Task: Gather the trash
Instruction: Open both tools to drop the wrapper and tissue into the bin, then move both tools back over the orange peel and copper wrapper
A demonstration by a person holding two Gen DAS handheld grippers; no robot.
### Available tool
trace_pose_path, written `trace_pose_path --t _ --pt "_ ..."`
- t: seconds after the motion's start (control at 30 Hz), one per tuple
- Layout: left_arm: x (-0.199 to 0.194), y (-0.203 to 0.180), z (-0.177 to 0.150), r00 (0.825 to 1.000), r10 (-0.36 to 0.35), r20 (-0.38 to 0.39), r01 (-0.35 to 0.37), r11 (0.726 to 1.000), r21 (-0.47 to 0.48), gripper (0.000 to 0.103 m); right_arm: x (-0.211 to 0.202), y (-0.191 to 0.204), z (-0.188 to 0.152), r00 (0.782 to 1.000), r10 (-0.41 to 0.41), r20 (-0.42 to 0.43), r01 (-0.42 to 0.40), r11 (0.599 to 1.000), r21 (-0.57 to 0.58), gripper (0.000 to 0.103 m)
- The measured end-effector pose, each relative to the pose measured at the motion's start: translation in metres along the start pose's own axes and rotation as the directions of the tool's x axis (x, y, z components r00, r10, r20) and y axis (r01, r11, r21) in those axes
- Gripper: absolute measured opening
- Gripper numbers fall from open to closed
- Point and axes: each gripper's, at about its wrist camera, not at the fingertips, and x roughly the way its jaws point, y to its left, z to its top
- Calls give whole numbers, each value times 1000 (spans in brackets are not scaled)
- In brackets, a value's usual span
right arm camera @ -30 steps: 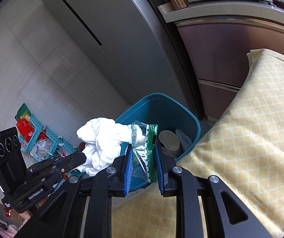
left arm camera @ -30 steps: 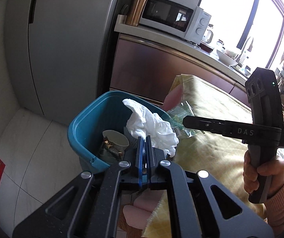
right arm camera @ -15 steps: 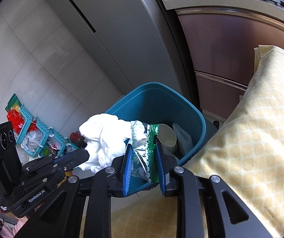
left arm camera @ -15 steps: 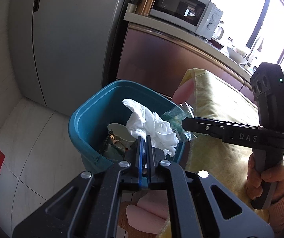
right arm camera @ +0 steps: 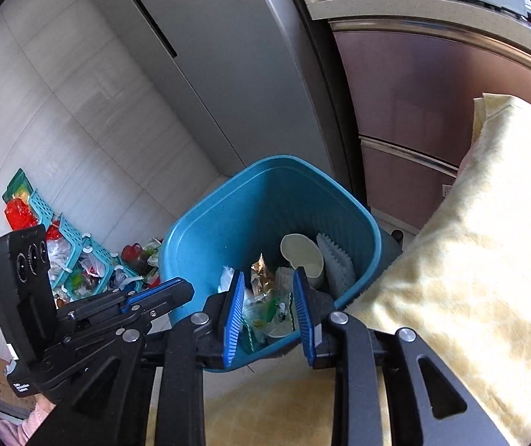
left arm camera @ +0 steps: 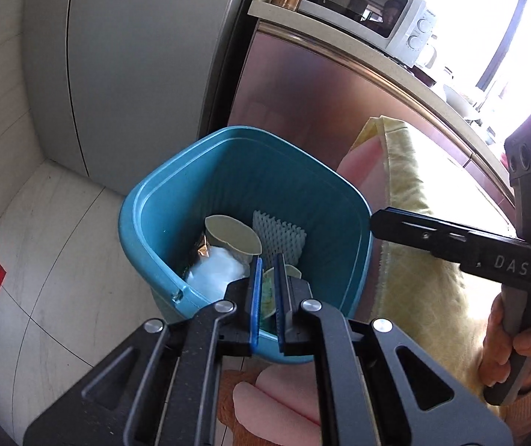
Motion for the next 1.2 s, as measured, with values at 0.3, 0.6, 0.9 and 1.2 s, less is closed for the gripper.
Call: trace_pose_path --t 0.3,0.6,0.9,1.2 --pt "-23 -28 -6 997 -47 56 43 997 68 37 -48 -3 -13 996 25 91 -24 1000 -13 34" --pt "-39 -96 -19 977 -206 51 192 961 197 52 -132 -33 -46 975 -15 220 8 1000 29 43" --pt "-33 -191 -48 931 -358 -69 358 861 361 52 -209 -99 -96 936 -182 302 131 975 181 44" --pt "-25 -280 -87 870 -439 -224 490 722 488 60 -262 -170 -135 881 -345 323 232 911 342 44"
